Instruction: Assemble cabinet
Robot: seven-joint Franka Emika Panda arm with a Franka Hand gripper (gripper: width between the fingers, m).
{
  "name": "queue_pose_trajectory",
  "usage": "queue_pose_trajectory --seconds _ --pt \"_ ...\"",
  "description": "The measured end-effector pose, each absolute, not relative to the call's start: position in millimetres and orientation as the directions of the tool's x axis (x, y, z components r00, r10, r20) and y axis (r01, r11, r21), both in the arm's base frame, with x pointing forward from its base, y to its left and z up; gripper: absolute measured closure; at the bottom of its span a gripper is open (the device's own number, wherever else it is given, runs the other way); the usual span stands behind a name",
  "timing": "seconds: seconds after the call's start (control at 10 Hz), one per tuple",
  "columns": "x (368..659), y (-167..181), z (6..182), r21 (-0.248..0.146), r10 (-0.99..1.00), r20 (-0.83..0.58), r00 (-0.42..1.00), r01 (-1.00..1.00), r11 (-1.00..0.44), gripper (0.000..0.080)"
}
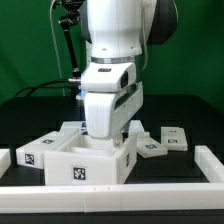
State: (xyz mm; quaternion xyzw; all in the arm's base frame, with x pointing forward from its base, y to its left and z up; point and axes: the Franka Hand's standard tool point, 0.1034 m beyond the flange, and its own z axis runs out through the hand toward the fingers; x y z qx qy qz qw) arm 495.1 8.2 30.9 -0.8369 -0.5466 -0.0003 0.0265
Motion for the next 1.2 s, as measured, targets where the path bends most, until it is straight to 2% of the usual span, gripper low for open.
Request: queue_pose_trajectory --seconds 0.1,0.6,1.0,1.2 --pt "495 8 31.0 -0.043 0.915 0.030 0.402 0.915 -0.401 0.0766" --pt "495 8 31.0 -0.043 0.915 0.030 0.403 0.915 -0.401 0.0766" --pt "498 22 33.7 -0.037 0.969 0.020 0.246 0.969 -0.245 0.0765" --pt "497 22 32.8 -0.038 0.972 0.018 0.234 0.972 -0.233 0.0765"
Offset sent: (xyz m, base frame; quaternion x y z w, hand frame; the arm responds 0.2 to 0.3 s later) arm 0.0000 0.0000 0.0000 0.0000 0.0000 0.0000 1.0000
